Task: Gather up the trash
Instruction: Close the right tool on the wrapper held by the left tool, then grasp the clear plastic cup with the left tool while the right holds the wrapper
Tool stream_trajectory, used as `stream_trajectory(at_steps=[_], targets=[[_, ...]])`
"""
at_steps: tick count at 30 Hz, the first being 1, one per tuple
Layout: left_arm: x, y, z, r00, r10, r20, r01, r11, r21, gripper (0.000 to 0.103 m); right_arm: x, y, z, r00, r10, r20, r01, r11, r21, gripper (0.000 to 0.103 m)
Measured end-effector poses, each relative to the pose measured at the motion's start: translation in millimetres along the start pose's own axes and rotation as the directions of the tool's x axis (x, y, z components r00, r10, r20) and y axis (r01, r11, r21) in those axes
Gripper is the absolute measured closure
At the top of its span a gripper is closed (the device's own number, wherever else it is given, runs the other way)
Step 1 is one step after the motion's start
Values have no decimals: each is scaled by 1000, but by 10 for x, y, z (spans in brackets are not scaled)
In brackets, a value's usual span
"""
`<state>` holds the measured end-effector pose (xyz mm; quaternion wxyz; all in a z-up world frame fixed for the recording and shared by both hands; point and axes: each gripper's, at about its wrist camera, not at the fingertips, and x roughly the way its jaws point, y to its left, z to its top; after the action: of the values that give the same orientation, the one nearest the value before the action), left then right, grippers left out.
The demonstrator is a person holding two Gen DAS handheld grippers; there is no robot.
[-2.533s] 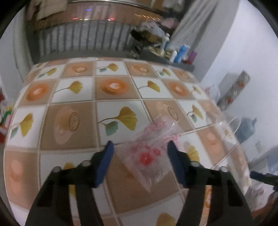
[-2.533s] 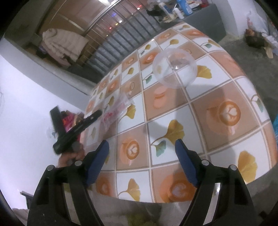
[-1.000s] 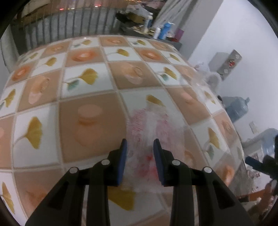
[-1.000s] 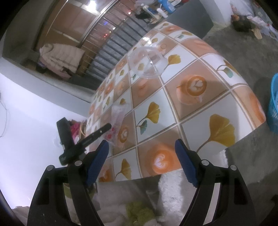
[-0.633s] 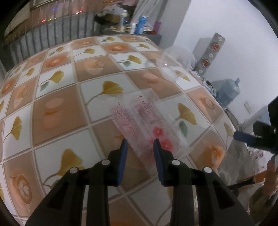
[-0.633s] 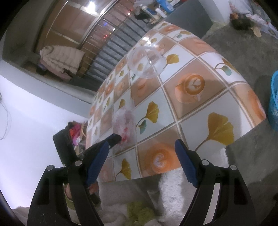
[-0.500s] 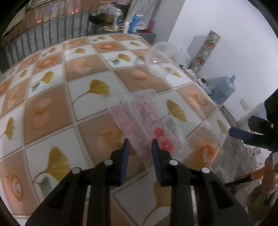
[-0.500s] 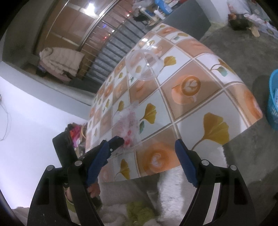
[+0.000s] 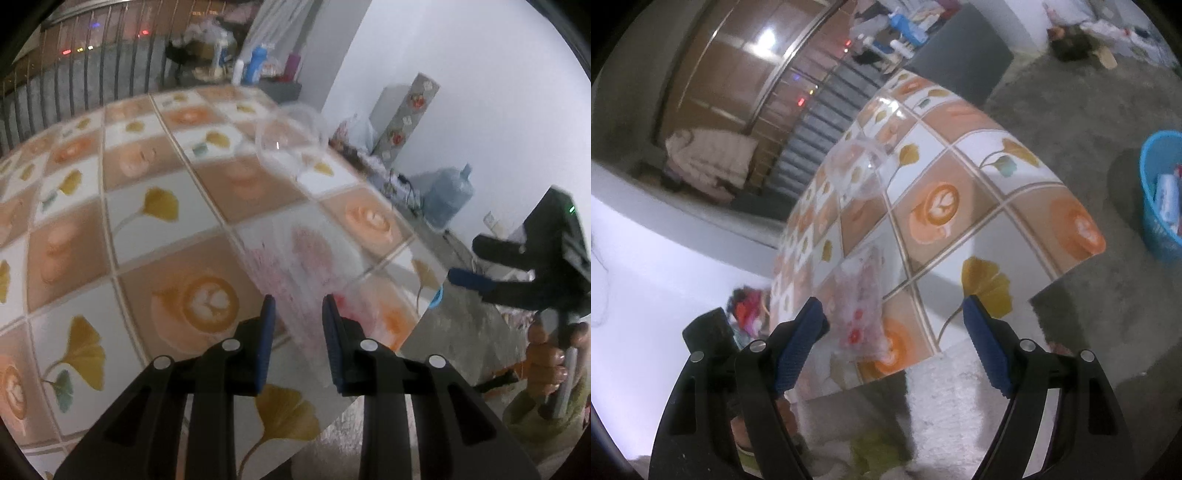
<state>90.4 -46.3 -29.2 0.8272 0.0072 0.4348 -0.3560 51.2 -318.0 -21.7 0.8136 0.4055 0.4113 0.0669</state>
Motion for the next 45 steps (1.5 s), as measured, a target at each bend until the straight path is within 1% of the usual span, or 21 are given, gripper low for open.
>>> stream_trajectory(at_steps=[2, 5, 8, 11, 15, 16, 18, 20, 21, 23, 26, 28, 29, 32, 35, 37, 40, 43, 45], targets=[[-24, 6, 24, 1000, -3, 13, 3, 1000, -2, 77, 18, -10, -7, 1000, 14, -5, -14, 1000, 4, 29], [32, -30, 33, 1000, -7, 2, 7, 1000, 8, 77, 125, 4, -33, 998, 38, -40, -37, 999, 10, 33], [132, -94, -5, 999, -21, -24, 22, 1000, 20, 77, 188, 11, -34, 997, 27, -65, -26, 1000, 13, 38], [311, -122, -42, 997, -4, -75, 6, 1000, 27, 78, 266, 8, -41, 995, 24, -98, -21, 999, 24, 43], [336, -103, -43, 998, -13, -66, 15, 1000, 26, 78, 395, -7, -87, 989, 15, -150, -10, 999, 39, 50], [336, -91, -44, 998, -21, -64, 22, 1000, 19, 78, 437, -6, -101, 986, 22, -163, -15, 999, 42, 55], [335, -42, -46, 997, -49, -61, 49, 999, -5, 78, 511, 6, -125, 981, 44, -188, -35, 998, 53, 61], [331, 18, -49, 995, -82, -57, 80, 996, -39, 78, 595, 23, -142, 974, 61, -216, -49, 997, 61, 71], [335, 41, -48, 994, -97, -56, 94, 994, -54, 78, 659, 29, -155, 968, 82, -236, -66, 995, 74, 72], [327, 64, -52, 992, -116, -52, 112, 991, -70, 78, 736, 16, -175, 959, 118, -259, -93, 990, 105, 79], [320, 101, -68, 988, -146, -46, 141, 986, -85, 78, 814, -43, -185, 942, 186, -279, -141, 975, 172, 81], [313, 114, -76, 986, -160, -46, 155, 983, -93, 78, 812, -98, -186, 935, 225, -273, -170, 962, 212, 82], [314, 116, -76, 985, -165, -45, 161, 982, -94, 78, 809, -122, -186, 935, 236, -266, -178, 958, 225, 85], [310, 124, -73, 984, -172, -43, 167, 981, -96, 78, 793, -171, -161, 942, 235, -241, -176, 954, 243, 93], [300, 124, -66, 983, -175, -50, 169, 981, -96, 78, 757, -207, -138, 949, 220, -224, -166, 957, 237, 98], [294, 132, -36, 983, -175, -61, 168, 980, -111, 78, 717, -213, -135, 955, 205, -213, -156, 962, 226, 100], [261, 151, 57, 985, -168, -45, 162, 980, -116, 78, 621, -260, -125, 963, 191, -188, -147, 963, 224, 100], [257, 170, 229, 988, -156, -26, 152, 981, -118, 78, 497, -388, -59, 972, 179, -155, -140, 962, 233, 101], [276, 159, 413, 991, -131, -9, 129, 986, -106, 77, 404, -459, -34, 978, 165, -131, -131, 964, 233, 101]])
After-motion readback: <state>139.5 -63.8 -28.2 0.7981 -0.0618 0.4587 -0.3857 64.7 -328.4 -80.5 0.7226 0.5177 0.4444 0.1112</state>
